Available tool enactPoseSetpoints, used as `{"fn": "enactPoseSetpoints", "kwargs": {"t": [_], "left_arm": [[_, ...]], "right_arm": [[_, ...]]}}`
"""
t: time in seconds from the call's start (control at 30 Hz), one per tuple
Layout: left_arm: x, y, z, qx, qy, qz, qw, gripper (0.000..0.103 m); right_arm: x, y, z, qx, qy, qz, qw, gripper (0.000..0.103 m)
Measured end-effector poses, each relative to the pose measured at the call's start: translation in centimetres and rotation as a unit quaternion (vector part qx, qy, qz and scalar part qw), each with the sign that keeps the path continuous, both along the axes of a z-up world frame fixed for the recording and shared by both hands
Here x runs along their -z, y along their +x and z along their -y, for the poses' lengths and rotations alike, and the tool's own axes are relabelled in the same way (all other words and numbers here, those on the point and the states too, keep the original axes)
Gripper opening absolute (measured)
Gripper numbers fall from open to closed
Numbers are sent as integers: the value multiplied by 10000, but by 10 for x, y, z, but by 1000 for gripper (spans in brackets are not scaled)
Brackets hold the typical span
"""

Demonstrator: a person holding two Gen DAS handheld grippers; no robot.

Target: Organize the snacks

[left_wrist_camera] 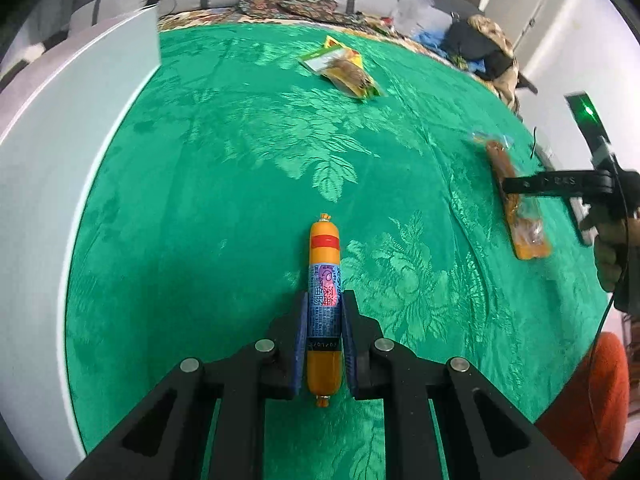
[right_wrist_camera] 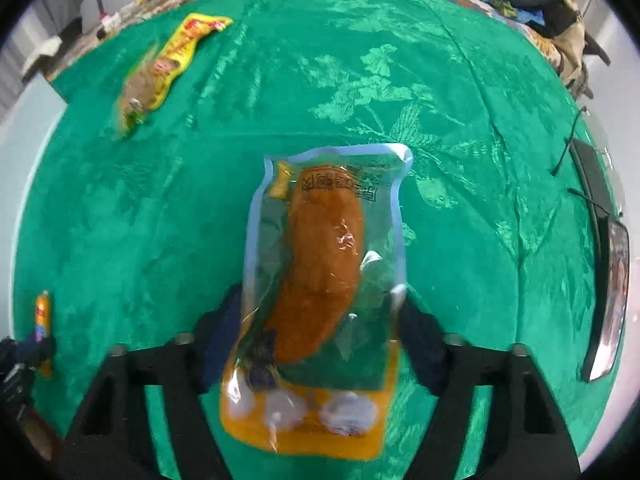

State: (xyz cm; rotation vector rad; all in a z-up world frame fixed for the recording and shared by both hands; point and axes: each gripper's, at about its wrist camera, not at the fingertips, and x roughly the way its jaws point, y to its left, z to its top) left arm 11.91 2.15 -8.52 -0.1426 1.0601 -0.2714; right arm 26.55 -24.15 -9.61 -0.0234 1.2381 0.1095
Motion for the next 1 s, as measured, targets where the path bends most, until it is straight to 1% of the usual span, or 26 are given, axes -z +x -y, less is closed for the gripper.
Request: {"fn": "enactPoseSetpoints", "kwargs": {"t": [0.03,0.07,0.1,0.17,0.23,0.3,0.37,0.4,0.43,0.5,0.57,0.6,0.63,0.7,0.73,0.8,0.83,0.9,0.93,0.97,1.0], "left_arm": [[-1,-3,-4,-60,-73,18,10000,15],[-3,-6,-7,-110,-137,30,9998,15],[-4,-7,-9,-152,-191,37,9997,15],[-6,-10,-12,-252,-323,33,9992,15],[-10,-11,-15,-310,-447,26,9985,15],[-16,-11,-16,-334,-556,57,9979,15],[-27,-12,-18,-355,-687,143,9969,15],[-33,-12,-20,-373,-762,188,9962,15],[-39,-13,-22,-398,-850,243,9953,15],[-56,-15,-29,-466,-1075,382,9924,15],[-71,-16,-38,-550,-1275,505,9890,15],[-81,-17,-45,-607,-1397,581,9866,15],[-91,-19,-55,-687,-1532,660,9836,15],[-111,-23,-79,-858,-1758,832,9771,15],[-119,-25,-92,-951,-1816,918,9744,15],[-136,-30,-121,-1156,-1865,1085,9696,15],[-145,-33,-139,-1291,-1849,1172,9672,15],[-156,-39,-171,-1531,-1720,1296,9645,15],[-161,-43,-190,-1676,-1560,1358,9639,15],[-163,-47,-204,-1789,-1424,1383,9636,15],[-164,-50,-221,-1946,-1260,1379,9629,15]], "right_arm": [[-4,-3,2,-1,110,18,9999,44],[-10,-8,7,38,394,32,9992,42],[-13,-12,12,122,513,-2,9986,41],[-13,-18,17,163,696,-55,9974,41],[-9,-24,27,322,1041,-106,9940,40],[-9,-29,42,547,1756,-87,9829,40],[-12,-33,53,699,2224,-50,9724,40],[-13,-36,58,787,2510,-35,9648,41],[-14,-38,60,835,2676,-33,9599,41],[-20,-43,62,945,3164,-16,9439,41],[-29,-45,56,930,3485,16,9327,41],[-37,-45,48,872,3651,50,9268,41],[-42,-44,41,819,3735,75,9240,41],[-65,-42,14,561,4012,166,9141,41],[-72,-44,3,467,4097,187,9108,41],[-95,-43,-31,151,4328,239,9010,42],[-112,-41,-57,-82,4456,271,8948,42],[-131,-39,-98,-405,4642,296,8843,42],[-143,-37,-126,-611,4769,285,8764,43],[-150,-40,-144,-756,4841,269,8713,43],[-159,-39,-174,-971,4916,244,8650,43]]}}
